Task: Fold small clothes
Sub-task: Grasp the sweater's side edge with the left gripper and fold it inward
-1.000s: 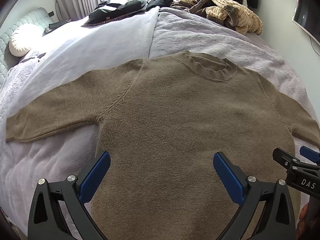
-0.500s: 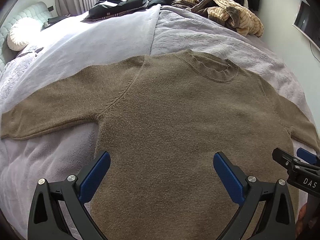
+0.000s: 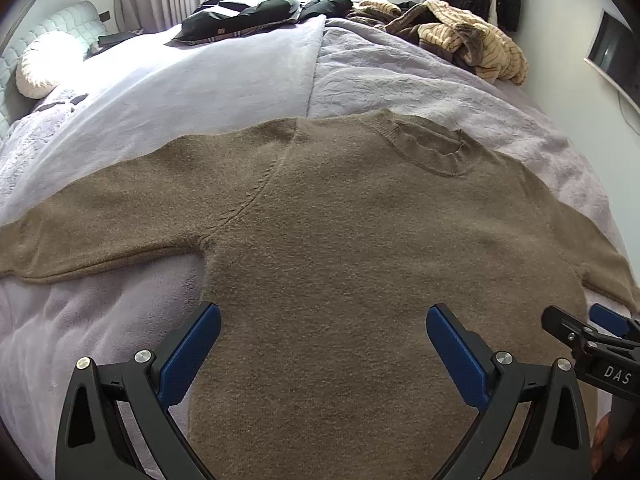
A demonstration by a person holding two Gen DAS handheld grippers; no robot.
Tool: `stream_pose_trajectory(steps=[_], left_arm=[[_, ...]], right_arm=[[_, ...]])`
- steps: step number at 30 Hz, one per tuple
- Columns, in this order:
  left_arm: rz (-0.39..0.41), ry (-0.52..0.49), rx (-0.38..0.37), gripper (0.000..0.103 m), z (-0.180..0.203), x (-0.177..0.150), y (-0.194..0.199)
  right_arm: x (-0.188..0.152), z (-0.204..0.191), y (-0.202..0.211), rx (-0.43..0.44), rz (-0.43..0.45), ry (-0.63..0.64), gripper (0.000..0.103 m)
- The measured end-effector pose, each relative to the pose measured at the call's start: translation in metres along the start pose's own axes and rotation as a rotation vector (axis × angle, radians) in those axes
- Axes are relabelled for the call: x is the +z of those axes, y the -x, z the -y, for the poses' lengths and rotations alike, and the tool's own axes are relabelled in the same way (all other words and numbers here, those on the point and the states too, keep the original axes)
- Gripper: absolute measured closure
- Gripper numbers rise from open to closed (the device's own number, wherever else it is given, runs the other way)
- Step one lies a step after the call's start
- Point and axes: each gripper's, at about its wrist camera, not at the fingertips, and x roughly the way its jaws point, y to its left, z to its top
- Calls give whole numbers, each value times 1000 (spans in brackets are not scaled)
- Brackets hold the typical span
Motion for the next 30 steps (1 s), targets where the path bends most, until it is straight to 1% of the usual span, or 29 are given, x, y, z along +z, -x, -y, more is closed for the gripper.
stream_pose_trajectory(steps=[2, 5, 7, 8, 10, 11, 12, 14, 16, 17, 20, 21, 23, 24, 25, 26, 28, 30], left_arm=[[-1, 2, -27, 0, -2, 0, 0], [-29, -16, -59, 0, -6, 1, -3], [-47, -13, -61, 0, -15, 0, -6], [-59, 9, -57, 0, -27, 1, -8], [-56, 70, -67, 0, -50, 1, -8], [-38, 119, -71, 0, -70, 1, -6], [-22, 147, -70, 0, -83, 2, -4], [25, 230, -57, 0, -122, 2, 2], [66, 325, -80, 0, -166, -1, 6], [88, 382, -84, 0, -190, -5, 8], [149, 539, -56, 0, -257, -21, 11], [162, 588, -52, 0, -278, -27, 10], [163, 652, -50, 0, -307, -36, 0], [150, 682, -63, 0, -320, -38, -8], [142, 714, -96, 0, -330, -39, -17], [150, 727, -112, 0, -334, -39, -22], [186, 730, -125, 0, -337, -31, -25], [238, 717, -142, 0, -337, -19, -28]], right_arm=[[0, -4, 2, 24, 8, -1, 0], [-2, -14, 3, 59, 15, 7, 0], [-4, -25, 5, 90, 17, 27, 0], [-5, -32, 5, 104, 18, 41, 0], [-8, -44, 6, 121, 21, 67, 0], [-10, -51, 6, 131, 22, 82, 0], [-12, -59, 6, 143, 23, 98, 0], [-15, -73, 6, 171, 18, 123, 0], [-19, -88, 5, 197, 10, 149, 0], [-20, -95, 5, 207, 5, 163, 0], [-26, -114, 4, 226, -6, 202, 0], [-27, -120, 4, 231, -10, 213, 0], [-29, -131, 3, 235, -17, 233, 0], [-29, -135, 3, 236, -21, 240, 0], [-29, -139, 2, 238, -24, 246, 0], [-30, -143, 2, 239, -26, 253, 0], [-30, -148, 2, 243, -32, 263, 0], [-32, -154, 2, 247, -35, 272, 0]])
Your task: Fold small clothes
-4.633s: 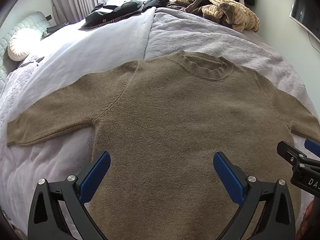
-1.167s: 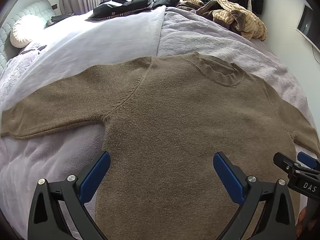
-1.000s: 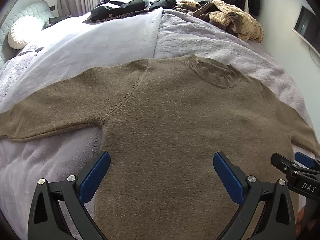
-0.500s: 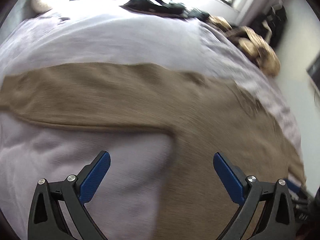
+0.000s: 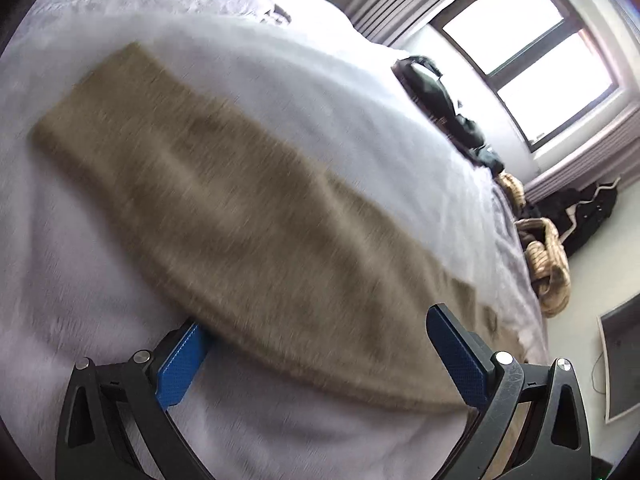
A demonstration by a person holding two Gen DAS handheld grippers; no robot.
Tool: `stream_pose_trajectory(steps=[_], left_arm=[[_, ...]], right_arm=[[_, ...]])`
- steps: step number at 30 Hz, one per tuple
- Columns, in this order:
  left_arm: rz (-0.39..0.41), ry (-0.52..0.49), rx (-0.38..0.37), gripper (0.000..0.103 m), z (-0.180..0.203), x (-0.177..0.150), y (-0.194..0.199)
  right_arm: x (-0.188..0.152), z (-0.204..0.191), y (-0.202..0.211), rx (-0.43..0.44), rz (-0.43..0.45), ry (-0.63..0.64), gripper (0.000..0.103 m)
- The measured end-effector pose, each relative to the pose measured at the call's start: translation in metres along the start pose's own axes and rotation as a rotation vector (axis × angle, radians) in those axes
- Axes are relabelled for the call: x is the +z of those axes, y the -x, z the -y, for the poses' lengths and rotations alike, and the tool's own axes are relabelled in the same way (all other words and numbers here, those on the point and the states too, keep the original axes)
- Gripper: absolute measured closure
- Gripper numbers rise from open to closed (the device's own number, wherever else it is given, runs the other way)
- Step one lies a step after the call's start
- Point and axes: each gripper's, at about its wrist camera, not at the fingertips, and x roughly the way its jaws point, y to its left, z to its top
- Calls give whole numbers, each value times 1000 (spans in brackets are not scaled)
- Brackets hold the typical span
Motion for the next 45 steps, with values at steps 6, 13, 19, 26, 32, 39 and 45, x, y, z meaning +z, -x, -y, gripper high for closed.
stream_pose_trajectory(steps=[6, 13, 19, 26, 32, 39, 45], left_arm=[[75, 62, -32, 97, -7, 20, -5], [125, -91, -163, 97, 36, 13, 24], [120, -330, -342, 97, 168, -13, 42], [-47, -603, -423, 97, 331, -99, -8], [-239, -780, -287, 97, 383, -190, -84], [-339, -823, -190, 55, 368, -218, -110], [-225, -851, -263, 31, 349, -180, -52]], right_arm=[[-5, -3, 4, 23, 5, 0, 0], [-8, 17, 18, 78, 61, -44, 0], [-11, 51, 38, 124, 136, -116, 0], [-25, 127, 61, 109, 194, -255, 0], [-47, 191, 64, 94, 187, -380, 0], [-53, 224, 50, 74, 153, -433, 0], [-15, 197, 47, -6, 172, -257, 0]])
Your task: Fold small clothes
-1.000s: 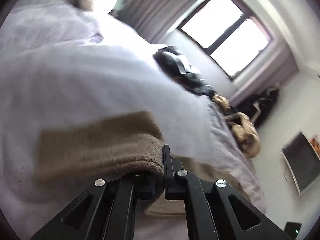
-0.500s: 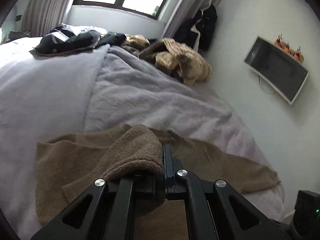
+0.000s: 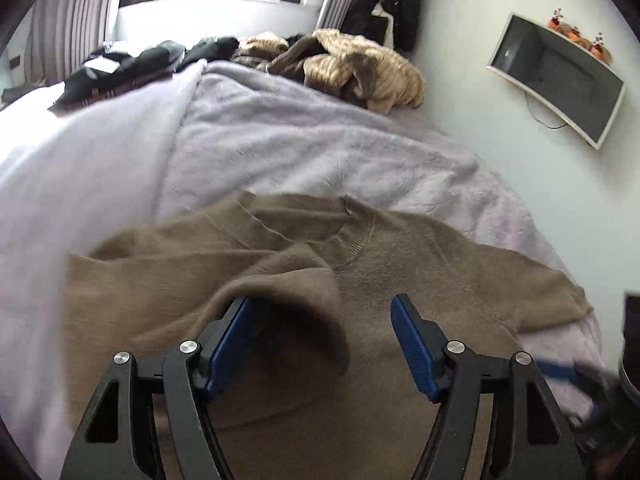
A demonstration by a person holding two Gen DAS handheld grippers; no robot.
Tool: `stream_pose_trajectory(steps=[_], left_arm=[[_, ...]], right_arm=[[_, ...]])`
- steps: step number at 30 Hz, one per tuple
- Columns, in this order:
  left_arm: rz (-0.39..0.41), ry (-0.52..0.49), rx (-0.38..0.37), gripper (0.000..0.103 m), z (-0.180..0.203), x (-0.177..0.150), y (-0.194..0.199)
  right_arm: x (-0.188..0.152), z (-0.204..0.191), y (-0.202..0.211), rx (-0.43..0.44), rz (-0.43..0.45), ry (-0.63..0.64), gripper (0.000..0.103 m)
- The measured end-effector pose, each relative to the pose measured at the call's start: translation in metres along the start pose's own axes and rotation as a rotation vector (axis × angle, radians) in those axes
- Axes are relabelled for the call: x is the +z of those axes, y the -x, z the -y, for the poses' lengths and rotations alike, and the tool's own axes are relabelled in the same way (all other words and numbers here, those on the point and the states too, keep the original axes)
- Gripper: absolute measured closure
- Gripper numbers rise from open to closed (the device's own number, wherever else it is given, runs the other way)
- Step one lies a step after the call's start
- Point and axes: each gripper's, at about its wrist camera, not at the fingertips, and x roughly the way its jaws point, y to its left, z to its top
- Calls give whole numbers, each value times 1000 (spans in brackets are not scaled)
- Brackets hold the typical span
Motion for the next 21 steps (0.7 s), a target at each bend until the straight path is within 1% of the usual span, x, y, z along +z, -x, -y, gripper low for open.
stream_pose_trajectory(steps=[1, 2, 3, 4, 5, 6, 7, 8, 9, 11, 13, 14, 15, 16, 17, 18, 19, 21], left_arm=[[15, 0, 13, 31, -8, 2, 9], [35, 14, 44, 29, -23, 3, 22], [44, 35, 67, 16, -37, 5, 28], [57, 68, 92, 12, -54, 7, 35], [74, 115, 131, 12, -78, 6, 42], [69, 149, 160, 12, -95, 4, 43], [45, 201, 188, 12, -117, 2, 42], [22, 229, 189, 12, -128, 0, 38], [-24, 269, 185, 12, -146, -4, 30], [-86, 331, 202, 12, -169, -15, 17], [-141, 375, 172, 12, -184, -25, 3], [-155, 389, 158, 12, -187, -28, -3], [-161, 398, 150, 12, -190, -30, -5], [-161, 400, 146, 12, -191, -31, -9], [-160, 397, 145, 12, -191, -31, -10], [-160, 392, 140, 12, -191, -31, -11], [-160, 386, 136, 12, -189, -30, -12], [-164, 373, 131, 12, -187, -27, -13]], right_arm=[[7, -15, -2, -11, 12, 63, 0], [12, -28, -3, -19, 25, 118, 0], [17, -46, -6, -34, 44, 197, 0], [22, -65, -10, -49, 56, 267, 0], [27, -88, -18, -72, 70, 364, 0], [29, -101, -24, -89, 75, 419, 0], [30, -118, -35, -116, 73, 492, 0], [30, -133, -46, -135, 65, 555, 0], [29, -145, -57, -149, 58, 609, 0], [27, -166, -84, -211, 34, 720, 0], [25, -177, -101, -254, 23, 789, 0], [24, -181, -109, -279, 18, 820, 1], [24, -184, -114, -297, 19, 841, 8], [27, -183, -117, -290, 18, 838, 18], [33, -181, -116, -261, 11, 808, 44], [43, -173, -113, -214, 2, 732, 76], [51, -163, -106, -165, 8, 640, 79], [70, -126, -89, -51, 46, 386, 79]])
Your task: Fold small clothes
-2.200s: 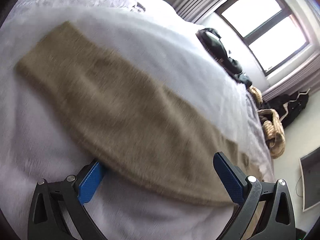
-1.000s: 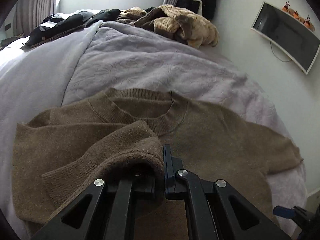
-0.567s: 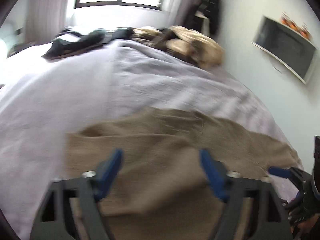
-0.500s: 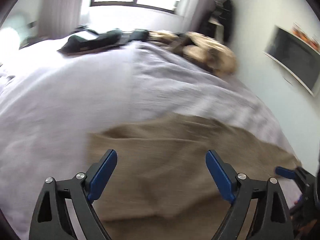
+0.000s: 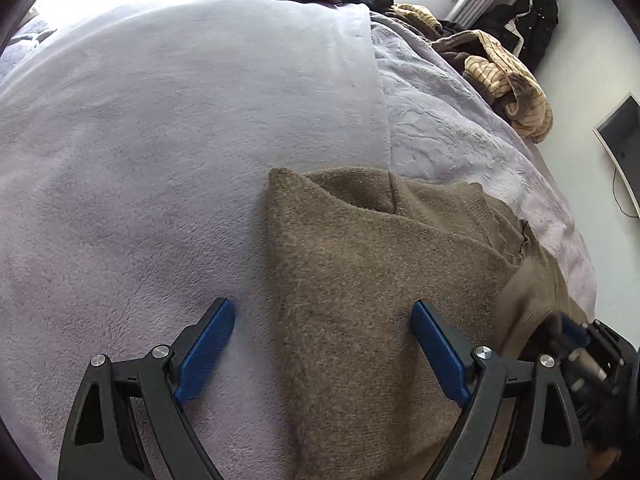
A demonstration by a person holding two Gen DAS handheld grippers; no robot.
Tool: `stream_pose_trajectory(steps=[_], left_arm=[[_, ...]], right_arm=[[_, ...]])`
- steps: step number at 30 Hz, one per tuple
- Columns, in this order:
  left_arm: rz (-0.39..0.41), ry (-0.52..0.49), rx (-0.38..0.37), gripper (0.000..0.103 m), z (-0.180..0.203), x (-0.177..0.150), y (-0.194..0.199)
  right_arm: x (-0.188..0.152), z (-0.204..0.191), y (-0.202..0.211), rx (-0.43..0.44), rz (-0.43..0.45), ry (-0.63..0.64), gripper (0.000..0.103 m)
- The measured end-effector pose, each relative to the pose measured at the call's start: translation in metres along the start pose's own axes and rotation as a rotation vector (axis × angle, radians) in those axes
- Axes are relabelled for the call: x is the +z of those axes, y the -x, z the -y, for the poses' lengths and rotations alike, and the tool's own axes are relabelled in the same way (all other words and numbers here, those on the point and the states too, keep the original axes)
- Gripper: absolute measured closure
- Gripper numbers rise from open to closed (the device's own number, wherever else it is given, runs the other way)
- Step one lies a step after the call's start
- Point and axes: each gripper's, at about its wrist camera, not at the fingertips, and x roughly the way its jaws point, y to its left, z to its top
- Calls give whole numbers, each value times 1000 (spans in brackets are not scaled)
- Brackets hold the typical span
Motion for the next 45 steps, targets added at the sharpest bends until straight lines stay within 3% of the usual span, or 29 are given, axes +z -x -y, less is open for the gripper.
stream_pose_trajectory(steps=[4, 6, 9, 10, 12, 13, 14, 15, 16, 17, 19, 23, 25, 30, 32, 33, 34, 37, 39, 40, 41, 42, 45], left_arm=[[-13, -16, -1, 12, 4, 4, -5], [-17, -21, 2, 12, 9, 7, -10], [-25, -35, 10, 14, 13, 8, -14], [-28, -40, 9, 19, 15, 8, -16], [-39, -51, -20, 53, 17, 9, -17], [-44, -54, -52, 75, 18, 10, -16], [-52, -54, -95, 81, 18, 11, -14], [-48, -59, -102, 83, 19, 14, -10], [-41, -69, -106, 87, 18, 16, -5], [-35, -80, -113, 92, 16, 19, -1], [-40, -87, -114, 93, 7, 21, 1], [-56, -70, -102, 93, -11, 15, -8], [-28, -53, -90, 92, -12, 12, 0], [25, -116, 7, 92, 1, 3, 27], [42, -134, 26, 92, 8, -2, 41], [45, -135, 25, 92, 10, -4, 45], [49, -131, 21, 92, 13, -7, 49], [40, -118, 23, 92, 17, -15, 52], [38, -112, 38, 92, 17, -19, 52], [37, -107, 44, 92, 17, -20, 51], [37, -97, 45, 92, 16, -21, 51], [38, -91, 39, 92, 15, -23, 52], [34, -113, 83, 92, 12, -25, 46]], right_arm=[[-34, 112, 7, 192, 68, -597, 79], [-70, 160, 1, 264, 52, -867, 69], [-102, 184, -4, 403, 52, -1016, 46], [-105, 184, -2, 430, 67, -1024, 40], [-102, 181, 0, 438, 80, -1017, 34], [-99, 179, -3, 430, 72, -1010, 34], [-93, 175, -6, 418, 58, -1002, 34], [-89, 171, -8, 420, 55, -996, 49], [-87, 165, -7, 427, 51, -985, 82], [-82, 157, -7, 441, 43, -965, 92], [-75, 145, -7, 440, 43, -916, 93], [-92, 145, -13, 209, -37, -877, 93], [-116, 158, -10, 255, -38, -960, 97], [-133, 172, 22, 198, -25, -952, 91], [-130, 175, 29, 215, -12, -934, 77], [-125, 175, 29, 238, -3, -927, 50], [-120, 175, 28, 262, 14, -926, 30], [-109, 176, 16, 308, 33, -972, 29], [-104, 180, 0, 332, 30, -1038, 35], [-102, 180, -6, 328, 23, -1054, 64], [-102, 180, -7, 324, 5, -1056, 84], [-102, 178, -6, 329, -6, -1053, 95], [-110, 169, 3, 276, -11, -1001, 95]])
